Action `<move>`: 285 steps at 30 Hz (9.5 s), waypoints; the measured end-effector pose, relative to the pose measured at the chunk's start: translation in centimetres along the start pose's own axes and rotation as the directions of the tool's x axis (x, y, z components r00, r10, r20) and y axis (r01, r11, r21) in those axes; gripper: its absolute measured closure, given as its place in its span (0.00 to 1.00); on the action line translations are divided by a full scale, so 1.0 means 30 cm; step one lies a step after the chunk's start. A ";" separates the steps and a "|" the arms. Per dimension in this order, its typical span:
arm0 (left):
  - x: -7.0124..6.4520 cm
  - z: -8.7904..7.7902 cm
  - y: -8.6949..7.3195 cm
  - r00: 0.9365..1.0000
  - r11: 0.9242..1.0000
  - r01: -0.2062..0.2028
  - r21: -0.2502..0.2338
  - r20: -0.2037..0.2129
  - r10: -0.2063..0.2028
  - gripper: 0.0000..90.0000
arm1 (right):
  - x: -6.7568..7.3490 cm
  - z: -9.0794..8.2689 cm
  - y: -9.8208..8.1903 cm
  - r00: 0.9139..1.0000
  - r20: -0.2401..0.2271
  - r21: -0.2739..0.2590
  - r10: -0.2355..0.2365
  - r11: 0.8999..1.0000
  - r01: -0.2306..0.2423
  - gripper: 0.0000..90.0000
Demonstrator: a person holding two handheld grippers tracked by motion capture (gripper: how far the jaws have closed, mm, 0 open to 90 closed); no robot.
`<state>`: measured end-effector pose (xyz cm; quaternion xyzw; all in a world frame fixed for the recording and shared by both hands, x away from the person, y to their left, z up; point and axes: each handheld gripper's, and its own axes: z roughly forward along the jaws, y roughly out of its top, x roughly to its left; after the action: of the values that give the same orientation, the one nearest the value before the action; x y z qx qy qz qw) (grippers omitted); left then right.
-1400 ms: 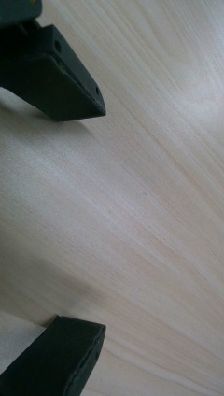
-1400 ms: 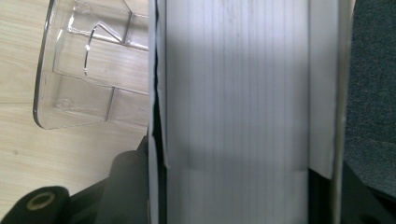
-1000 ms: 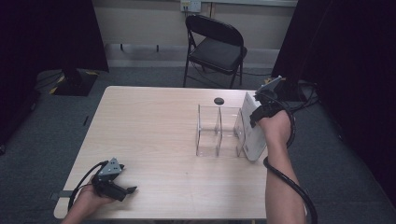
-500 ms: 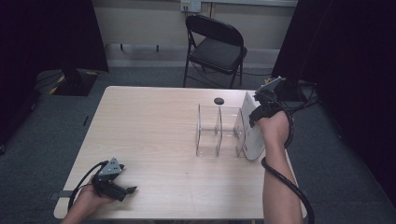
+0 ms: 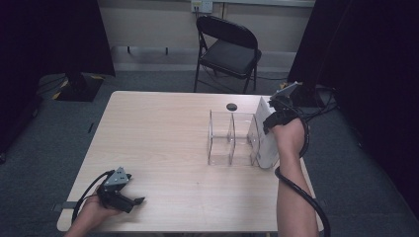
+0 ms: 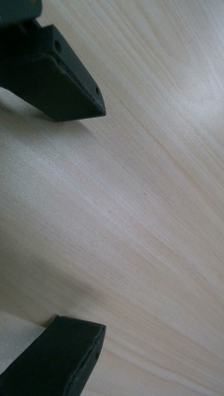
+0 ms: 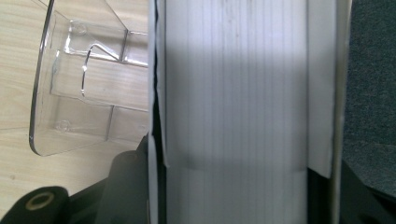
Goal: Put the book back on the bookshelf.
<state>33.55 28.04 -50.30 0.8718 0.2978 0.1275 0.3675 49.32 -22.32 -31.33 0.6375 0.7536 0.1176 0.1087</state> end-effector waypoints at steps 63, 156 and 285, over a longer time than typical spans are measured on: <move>0.002 -0.001 0.000 1.000 1.000 -0.003 0.002 0.007 0.003 0.00 | -0.034 -0.035 -0.032 0.996 -0.049 -0.003 0.075 0.997 -0.076 0.38; 0.005 0.003 0.002 1.000 1.000 -0.010 -0.002 0.011 0.010 0.00 | 0.197 -0.017 -0.301 0.934 -0.186 -0.088 -0.306 0.952 0.294 0.15; 0.001 0.002 -0.001 1.000 1.000 0.004 -0.001 0.009 -0.004 0.00 | 0.660 0.393 -0.438 0.727 -0.389 -0.162 -0.566 0.818 0.551 0.16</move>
<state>33.58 28.04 -50.37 0.8717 0.2977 0.1228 0.3695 37.47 -4.43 -46.93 0.3384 0.9131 0.2269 -0.0144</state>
